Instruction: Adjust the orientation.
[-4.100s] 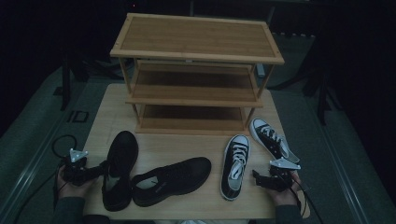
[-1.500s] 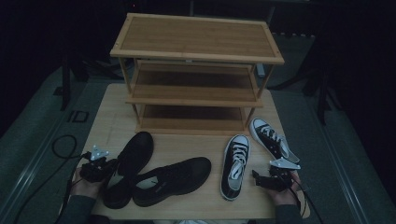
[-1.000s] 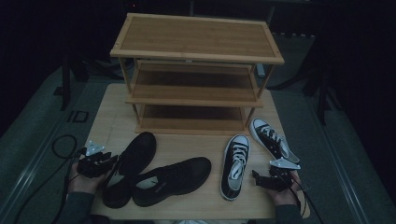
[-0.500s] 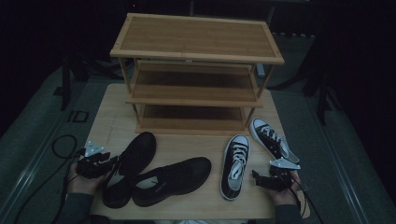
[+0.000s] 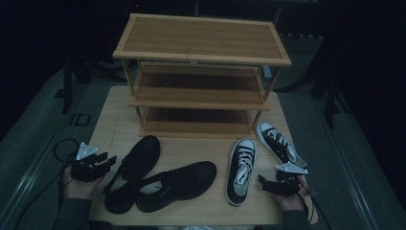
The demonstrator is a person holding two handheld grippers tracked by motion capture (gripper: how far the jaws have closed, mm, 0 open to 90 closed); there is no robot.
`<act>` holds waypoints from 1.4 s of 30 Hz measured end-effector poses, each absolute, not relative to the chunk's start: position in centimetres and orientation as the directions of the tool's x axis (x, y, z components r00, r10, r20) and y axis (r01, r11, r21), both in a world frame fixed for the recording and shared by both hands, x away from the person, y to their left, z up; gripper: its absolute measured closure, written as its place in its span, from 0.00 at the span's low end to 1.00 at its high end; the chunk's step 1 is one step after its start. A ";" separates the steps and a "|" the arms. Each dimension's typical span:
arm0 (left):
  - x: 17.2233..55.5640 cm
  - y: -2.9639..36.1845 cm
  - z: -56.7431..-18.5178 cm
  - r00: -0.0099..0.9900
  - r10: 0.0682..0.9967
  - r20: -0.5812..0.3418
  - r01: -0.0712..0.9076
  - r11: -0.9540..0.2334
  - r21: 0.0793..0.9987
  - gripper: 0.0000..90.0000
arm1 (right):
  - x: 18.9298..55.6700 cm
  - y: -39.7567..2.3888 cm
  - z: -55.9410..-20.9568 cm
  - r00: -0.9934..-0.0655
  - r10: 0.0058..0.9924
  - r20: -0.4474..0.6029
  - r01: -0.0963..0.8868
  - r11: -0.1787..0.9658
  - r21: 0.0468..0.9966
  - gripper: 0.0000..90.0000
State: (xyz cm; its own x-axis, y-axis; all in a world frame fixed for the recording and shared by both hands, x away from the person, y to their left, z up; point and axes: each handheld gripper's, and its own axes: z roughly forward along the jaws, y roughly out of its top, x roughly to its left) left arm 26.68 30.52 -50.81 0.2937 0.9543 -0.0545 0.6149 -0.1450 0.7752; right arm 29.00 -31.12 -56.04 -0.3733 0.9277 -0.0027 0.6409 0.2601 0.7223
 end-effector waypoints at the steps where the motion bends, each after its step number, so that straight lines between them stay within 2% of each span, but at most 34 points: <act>1: 26.6 30.6 -50.5 0.293 0.954 -0.058 0.611 -0.140 0.779 0.65 | 29.0 -31.1 -56.0 -0.373 0.928 -0.003 0.641 0.260 0.722 0.15; 12: 25.4 29.6 -46.2 0.328 0.943 -0.062 0.567 -0.144 0.811 0.60 | 29.0 -31.1 -56.0 -0.369 0.929 -0.003 0.643 0.257 0.721 0.15; 42: 24.6 27.3 -43.9 0.401 0.915 -0.051 0.555 -0.199 0.808 0.56 | 29.0 -31.0 -56.0 -0.367 0.930 -0.001 0.643 0.255 0.722 0.15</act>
